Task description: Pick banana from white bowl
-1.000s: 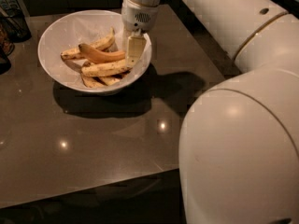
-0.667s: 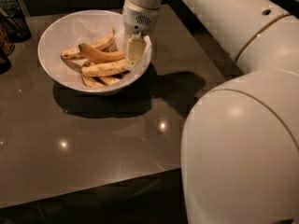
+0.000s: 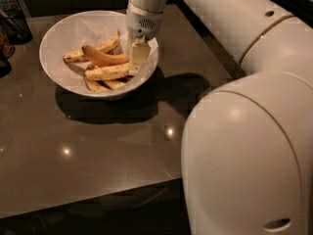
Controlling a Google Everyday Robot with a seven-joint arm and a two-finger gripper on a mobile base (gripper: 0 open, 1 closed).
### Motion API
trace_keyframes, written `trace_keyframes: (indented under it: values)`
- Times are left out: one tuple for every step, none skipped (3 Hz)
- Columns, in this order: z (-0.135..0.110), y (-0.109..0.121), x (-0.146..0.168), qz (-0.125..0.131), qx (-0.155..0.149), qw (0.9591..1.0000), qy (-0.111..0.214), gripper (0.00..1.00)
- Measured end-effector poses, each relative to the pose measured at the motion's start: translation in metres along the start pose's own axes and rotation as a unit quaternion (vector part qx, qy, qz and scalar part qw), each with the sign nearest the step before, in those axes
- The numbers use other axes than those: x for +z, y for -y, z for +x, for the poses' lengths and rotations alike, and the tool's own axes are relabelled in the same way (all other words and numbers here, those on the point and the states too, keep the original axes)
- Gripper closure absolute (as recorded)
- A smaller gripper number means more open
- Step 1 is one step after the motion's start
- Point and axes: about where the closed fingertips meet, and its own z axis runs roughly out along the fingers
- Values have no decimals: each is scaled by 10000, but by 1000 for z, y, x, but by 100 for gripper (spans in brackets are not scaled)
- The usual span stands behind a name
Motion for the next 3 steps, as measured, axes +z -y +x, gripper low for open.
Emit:
trace_keyframes:
  values:
    - [-7,6,3,-30,-119,9999,-35,56]
    - [-13,11,7,-46,-212,9998,-39,56]
    - [-14,13,11,-85,-222,9997,1,55]
